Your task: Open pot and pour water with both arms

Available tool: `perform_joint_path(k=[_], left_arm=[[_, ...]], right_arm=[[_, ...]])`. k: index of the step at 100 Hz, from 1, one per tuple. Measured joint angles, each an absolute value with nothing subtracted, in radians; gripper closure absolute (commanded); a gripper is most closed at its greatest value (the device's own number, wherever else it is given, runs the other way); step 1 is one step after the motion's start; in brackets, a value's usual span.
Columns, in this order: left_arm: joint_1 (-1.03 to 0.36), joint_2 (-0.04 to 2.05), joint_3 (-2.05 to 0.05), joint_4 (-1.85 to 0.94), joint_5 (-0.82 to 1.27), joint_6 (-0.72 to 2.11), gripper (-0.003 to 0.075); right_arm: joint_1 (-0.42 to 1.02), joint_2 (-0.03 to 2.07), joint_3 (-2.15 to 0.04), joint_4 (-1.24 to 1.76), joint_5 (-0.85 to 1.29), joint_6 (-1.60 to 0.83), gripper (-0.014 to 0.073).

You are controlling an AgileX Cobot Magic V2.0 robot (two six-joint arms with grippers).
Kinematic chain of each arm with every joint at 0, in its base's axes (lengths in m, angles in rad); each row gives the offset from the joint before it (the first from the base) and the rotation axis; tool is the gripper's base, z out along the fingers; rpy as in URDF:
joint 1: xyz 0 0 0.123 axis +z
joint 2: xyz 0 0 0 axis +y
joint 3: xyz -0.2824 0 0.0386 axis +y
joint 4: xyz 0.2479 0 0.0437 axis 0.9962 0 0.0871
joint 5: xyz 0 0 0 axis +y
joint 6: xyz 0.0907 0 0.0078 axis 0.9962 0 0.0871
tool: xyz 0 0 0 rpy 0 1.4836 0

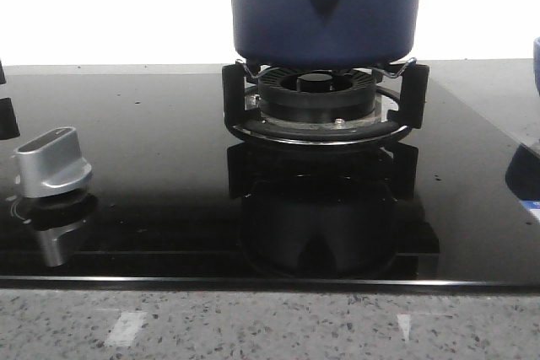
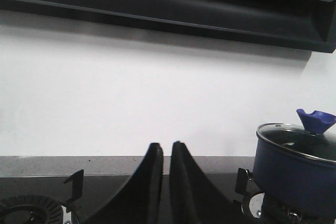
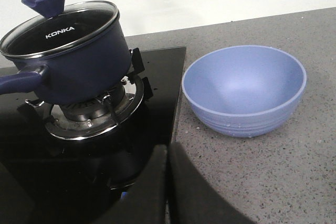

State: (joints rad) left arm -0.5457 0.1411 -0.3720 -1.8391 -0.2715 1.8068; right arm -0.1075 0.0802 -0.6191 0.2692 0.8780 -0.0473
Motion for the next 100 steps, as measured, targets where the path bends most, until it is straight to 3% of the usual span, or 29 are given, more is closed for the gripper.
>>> perform_joint_path(k=[23,31,38,50,59,83,100], left_arm=[[-0.546,0.143,-0.324,-1.826,-0.274,1.825,0.0740],[-0.546,0.148,-0.279,-1.647,-0.224,1.758,0.0740],[-0.538,0.152,-0.246,-1.315,-0.118,1.541,0.0740],[-0.481,0.154,-0.195,-0.721,0.019,0.923,0.0740],[-0.403,0.154,-0.144,-0.431,0.062,0.538,0.0740],[-0.169,0.154,-0.047,-0.275,0.085,0.256,0.0740],[-0.116,0.104,0.001,-0.251,0.079,0.234,0.0740]], right_arm=[[-0.108,0.080,-0.619,0.269,0.878,-0.047,0.0661],[-0.108,0.080,-0.619,0.269,0.878,-0.047,0.0661],[-0.108,0.080,-0.619,0.269,0.878,-0.047,0.0661],[-0.108,0.080,-0.619,0.269,0.878,-0.049,0.0661],[-0.108,0.080,-0.619,0.269,0.878,-0.049,0.0661],[-0.108,0.080,-0.619,0.269,0.878,-0.049,0.0661],[-0.108,0.080,-0.619,0.269,0.878,-0.049,0.0661]])
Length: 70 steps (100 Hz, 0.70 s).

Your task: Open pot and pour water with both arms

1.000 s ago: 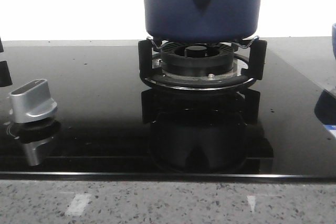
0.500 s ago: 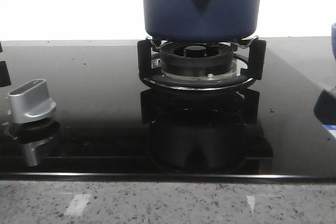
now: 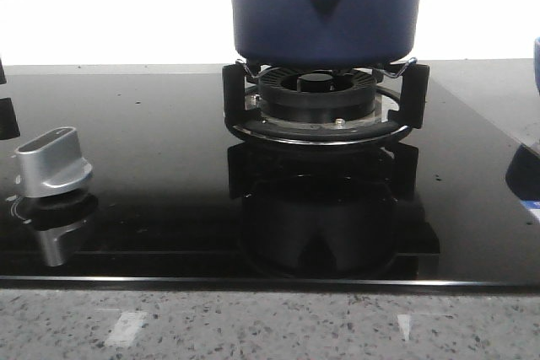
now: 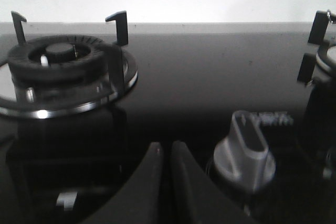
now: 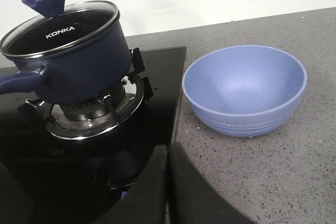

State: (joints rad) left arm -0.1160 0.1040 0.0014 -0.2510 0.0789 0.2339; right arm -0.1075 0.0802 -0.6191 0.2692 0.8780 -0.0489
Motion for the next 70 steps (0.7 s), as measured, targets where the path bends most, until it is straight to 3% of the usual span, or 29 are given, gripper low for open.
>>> perform_joint_path(k=[20,43,70], left_arm=[[-0.116,0.013,0.001,-0.218,0.120,0.216,0.0740],[-0.116,-0.005,0.001,-0.206,0.318,0.216,0.0740],[-0.116,-0.005,0.001,-0.204,0.328,0.216,0.0740]], right_arm=[[-0.108,0.080,-0.619,0.269,0.878,-0.049,0.0661],[-0.108,0.080,-0.619,0.269,0.880,-0.049,0.0661],[-0.108,0.080,-0.619,0.269,0.880,-0.049,0.0661]])
